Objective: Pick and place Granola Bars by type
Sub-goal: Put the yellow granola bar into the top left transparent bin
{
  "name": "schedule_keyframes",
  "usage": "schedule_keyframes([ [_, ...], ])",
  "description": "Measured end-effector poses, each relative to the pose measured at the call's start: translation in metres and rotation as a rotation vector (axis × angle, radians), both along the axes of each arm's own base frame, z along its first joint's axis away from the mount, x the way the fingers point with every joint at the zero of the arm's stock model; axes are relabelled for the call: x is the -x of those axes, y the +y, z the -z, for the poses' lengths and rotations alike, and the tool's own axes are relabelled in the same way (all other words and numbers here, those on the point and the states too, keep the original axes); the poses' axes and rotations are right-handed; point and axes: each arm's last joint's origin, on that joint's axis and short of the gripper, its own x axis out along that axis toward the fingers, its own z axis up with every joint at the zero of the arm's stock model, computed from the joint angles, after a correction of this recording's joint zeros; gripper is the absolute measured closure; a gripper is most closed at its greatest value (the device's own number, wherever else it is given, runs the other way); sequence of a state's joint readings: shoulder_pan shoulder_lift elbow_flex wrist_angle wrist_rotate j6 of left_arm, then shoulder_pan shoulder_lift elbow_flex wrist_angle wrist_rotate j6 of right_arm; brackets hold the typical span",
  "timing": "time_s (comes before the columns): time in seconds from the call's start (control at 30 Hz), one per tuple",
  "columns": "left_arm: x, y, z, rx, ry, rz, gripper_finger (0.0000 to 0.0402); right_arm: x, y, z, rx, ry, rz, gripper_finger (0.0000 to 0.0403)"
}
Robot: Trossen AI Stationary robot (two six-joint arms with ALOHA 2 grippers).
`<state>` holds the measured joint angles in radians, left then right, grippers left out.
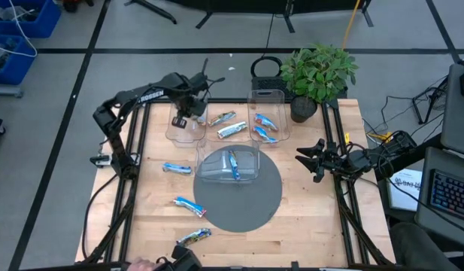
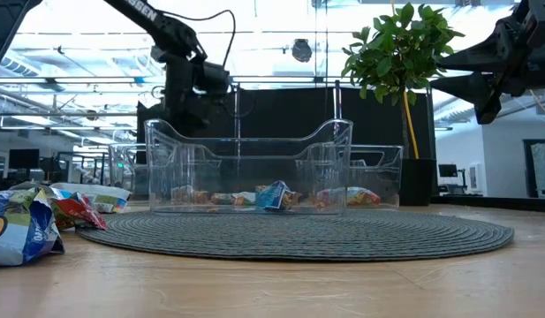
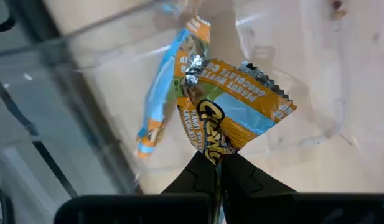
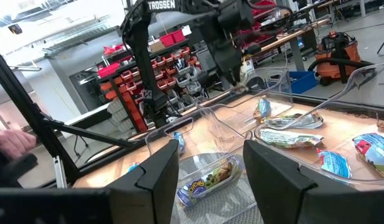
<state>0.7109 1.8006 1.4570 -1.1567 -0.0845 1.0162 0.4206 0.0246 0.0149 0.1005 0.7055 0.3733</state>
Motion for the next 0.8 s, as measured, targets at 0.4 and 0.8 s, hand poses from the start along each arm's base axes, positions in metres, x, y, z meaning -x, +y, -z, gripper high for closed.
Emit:
schedule_keyframes([
  [0.4,0.007,-0.006,0.044,0.011,0.014,0.103,0.0394,0.0,0.0,0.0,0.0,0.0,0.0,0.0232],
  [0.8,0.016,-0.013,0.076,0.02,-0.001,0.11,0.0394,0.0,0.0,0.0,0.0,0.0,0.0,0.0232],
])
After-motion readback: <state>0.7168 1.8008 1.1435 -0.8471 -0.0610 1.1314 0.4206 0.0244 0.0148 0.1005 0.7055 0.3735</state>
